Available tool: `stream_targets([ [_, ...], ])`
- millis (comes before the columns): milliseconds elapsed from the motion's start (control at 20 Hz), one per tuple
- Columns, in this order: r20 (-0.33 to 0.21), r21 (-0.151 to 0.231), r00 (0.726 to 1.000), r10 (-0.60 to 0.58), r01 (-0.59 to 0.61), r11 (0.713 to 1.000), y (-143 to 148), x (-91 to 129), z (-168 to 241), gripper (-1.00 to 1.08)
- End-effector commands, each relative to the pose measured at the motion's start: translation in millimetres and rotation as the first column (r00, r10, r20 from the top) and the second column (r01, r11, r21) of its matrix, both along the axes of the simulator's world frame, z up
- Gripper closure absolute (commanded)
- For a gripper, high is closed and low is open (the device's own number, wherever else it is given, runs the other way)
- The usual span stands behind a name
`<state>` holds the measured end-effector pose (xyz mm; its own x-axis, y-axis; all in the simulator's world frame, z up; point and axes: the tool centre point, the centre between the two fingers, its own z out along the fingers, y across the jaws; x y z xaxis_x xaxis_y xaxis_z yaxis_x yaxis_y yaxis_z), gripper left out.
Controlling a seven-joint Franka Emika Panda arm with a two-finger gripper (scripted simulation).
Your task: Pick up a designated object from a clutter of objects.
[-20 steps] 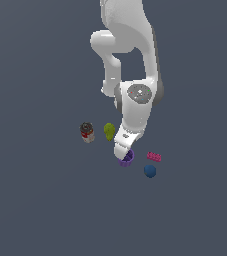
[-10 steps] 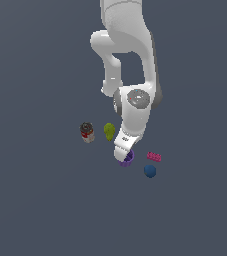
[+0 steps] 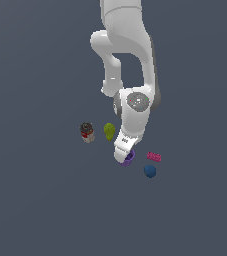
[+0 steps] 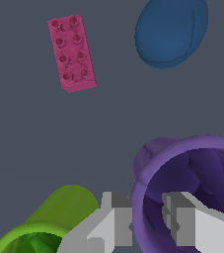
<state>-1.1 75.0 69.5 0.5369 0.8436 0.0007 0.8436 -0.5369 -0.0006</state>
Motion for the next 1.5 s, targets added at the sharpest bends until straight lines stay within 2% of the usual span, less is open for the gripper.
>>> stream_targets([
  [0,-0.002,0.0,1.0,0.0,0.0,1.0,0.0,-0.6,-0.9,1.08],
  [400,0.0,0.0,1.0,0.0,0.0,1.0,-0.7,-1.6,3.0,1.08],
  [750,0.0,-0.001,1.0,0.001,-0.001,1.0,-6.1,-11.5,23.0,1.08],
  [1450,0.0,0.0,1.0,0.001,-0.001,1.0,-29.7,-55.2,113.4,1.08],
])
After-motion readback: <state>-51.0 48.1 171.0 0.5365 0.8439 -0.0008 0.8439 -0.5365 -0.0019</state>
